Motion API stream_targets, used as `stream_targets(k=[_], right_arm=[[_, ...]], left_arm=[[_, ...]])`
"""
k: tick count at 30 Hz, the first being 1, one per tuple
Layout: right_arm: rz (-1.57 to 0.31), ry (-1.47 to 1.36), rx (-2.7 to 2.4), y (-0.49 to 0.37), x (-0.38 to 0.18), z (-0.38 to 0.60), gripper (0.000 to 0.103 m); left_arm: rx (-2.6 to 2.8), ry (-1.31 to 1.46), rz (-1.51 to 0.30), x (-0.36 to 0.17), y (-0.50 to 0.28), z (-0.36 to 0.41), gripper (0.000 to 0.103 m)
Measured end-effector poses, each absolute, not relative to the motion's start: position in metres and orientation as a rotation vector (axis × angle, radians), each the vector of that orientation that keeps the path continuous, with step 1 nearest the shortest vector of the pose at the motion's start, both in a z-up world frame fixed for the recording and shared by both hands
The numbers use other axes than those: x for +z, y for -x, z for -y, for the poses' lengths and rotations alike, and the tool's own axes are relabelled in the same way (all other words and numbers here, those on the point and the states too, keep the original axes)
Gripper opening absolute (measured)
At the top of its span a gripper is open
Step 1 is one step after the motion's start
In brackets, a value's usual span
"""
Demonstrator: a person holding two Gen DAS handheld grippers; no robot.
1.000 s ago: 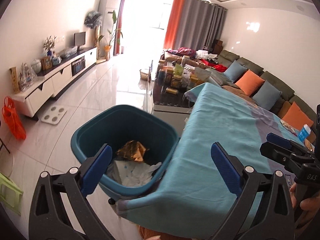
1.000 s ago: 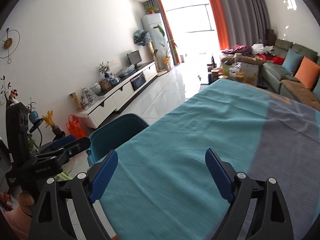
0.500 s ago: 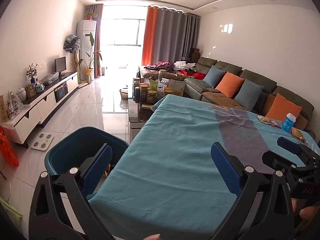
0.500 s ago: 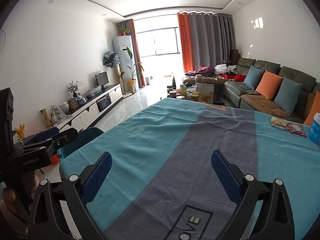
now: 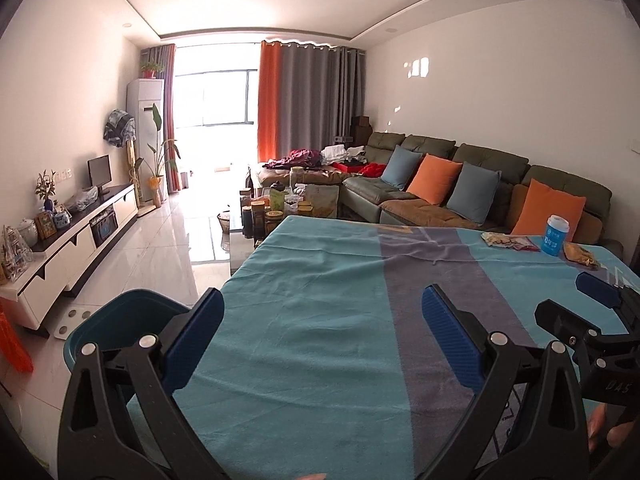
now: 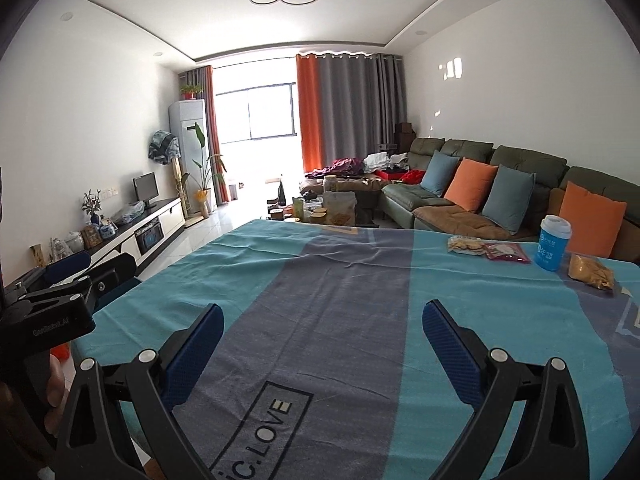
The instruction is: Collect trash
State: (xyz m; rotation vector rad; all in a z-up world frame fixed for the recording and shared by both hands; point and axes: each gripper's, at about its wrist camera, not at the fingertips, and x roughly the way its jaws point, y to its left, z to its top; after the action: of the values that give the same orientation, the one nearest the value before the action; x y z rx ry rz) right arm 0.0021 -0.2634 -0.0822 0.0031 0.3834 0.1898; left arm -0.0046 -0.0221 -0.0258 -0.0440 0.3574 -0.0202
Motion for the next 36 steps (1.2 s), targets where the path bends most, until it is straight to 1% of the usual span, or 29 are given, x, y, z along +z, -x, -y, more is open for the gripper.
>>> stream_targets(k=[10,25,36], right_arm=[[-0.359,-0.017,0.116,0.008,-0.082,0.282,0.096],[-0.314,-0.018,0.066,0.018,-0.076,0.294,0.096],[-0.297,-0.02,0.043,0.022,-0.075,0.297,0.096]], left_arm=[[-0.052,0.004,-0.297,-0.018,0.014,0.052,0.097],[-0.07,0.016,-0.287,-0.021,0.009,0.062,0.097],[-0.063,0.011,-0.218,-0.024,0.015,0.064,0.097]])
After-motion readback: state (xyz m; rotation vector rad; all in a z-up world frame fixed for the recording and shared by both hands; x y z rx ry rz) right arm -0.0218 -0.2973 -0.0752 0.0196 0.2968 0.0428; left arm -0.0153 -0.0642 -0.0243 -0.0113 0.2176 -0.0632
